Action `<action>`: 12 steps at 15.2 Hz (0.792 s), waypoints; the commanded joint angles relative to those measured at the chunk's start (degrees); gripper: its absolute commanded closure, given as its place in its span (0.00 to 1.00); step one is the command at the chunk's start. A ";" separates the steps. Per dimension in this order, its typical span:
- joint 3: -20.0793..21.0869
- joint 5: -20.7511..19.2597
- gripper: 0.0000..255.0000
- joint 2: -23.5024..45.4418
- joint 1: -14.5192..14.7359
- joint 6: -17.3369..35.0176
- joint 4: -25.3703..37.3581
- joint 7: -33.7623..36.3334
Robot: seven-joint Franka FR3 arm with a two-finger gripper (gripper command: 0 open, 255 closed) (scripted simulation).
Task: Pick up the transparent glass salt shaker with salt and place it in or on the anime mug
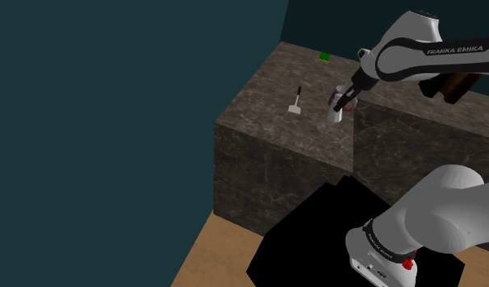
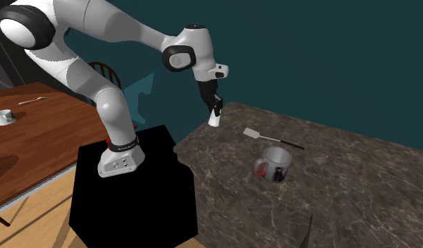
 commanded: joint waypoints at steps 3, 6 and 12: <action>0.90 0.20 1.00 -1.24 -0.06 -3.43 2.19 0.29; 1.53 0.41 1.00 -1.97 -0.03 -5.95 3.98 0.46; 2.59 0.88 1.00 -2.94 0.11 -10.48 7.55 0.70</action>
